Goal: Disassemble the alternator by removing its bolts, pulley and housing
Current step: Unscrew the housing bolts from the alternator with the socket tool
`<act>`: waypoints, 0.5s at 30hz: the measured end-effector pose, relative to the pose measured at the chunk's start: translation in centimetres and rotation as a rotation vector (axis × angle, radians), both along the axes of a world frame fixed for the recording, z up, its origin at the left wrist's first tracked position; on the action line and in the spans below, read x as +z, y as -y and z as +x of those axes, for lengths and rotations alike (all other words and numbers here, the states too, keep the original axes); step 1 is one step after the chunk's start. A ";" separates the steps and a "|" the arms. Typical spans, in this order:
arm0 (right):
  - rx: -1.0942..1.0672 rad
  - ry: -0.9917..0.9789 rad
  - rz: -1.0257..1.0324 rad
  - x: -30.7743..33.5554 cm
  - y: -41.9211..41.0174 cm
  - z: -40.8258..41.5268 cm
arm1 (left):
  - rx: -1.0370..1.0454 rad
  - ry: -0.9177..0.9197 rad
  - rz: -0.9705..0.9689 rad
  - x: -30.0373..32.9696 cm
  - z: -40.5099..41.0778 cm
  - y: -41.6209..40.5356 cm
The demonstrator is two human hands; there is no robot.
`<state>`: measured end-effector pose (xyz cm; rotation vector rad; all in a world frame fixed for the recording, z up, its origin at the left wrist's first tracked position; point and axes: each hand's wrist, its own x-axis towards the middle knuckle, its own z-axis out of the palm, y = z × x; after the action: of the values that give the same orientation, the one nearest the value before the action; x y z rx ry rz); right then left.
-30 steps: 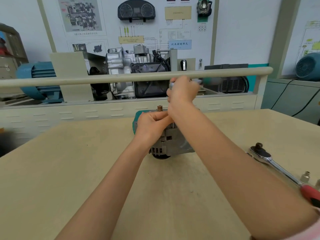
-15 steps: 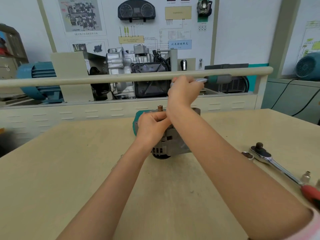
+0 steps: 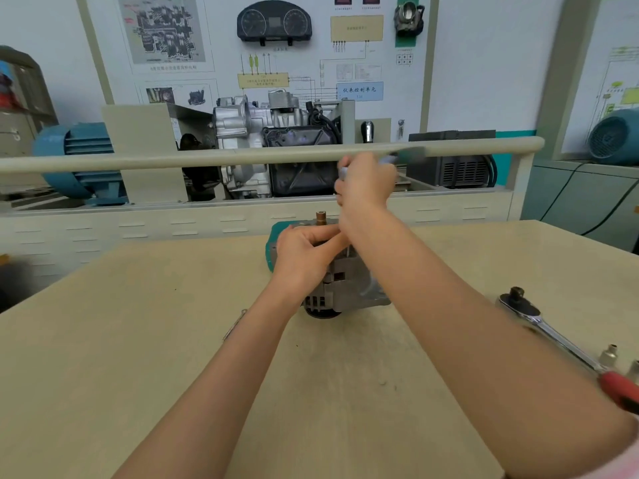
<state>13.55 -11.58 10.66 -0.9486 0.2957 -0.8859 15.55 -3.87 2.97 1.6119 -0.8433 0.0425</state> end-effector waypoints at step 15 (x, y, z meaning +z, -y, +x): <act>0.086 0.066 0.090 0.1 0.5 -0.2 | 0.012 -0.013 0.025 0.2 -0.1 0.1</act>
<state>13.34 -12.12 10.79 -0.8413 0.2350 -0.8171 15.44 -3.97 3.20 1.6394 -0.8268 0.0296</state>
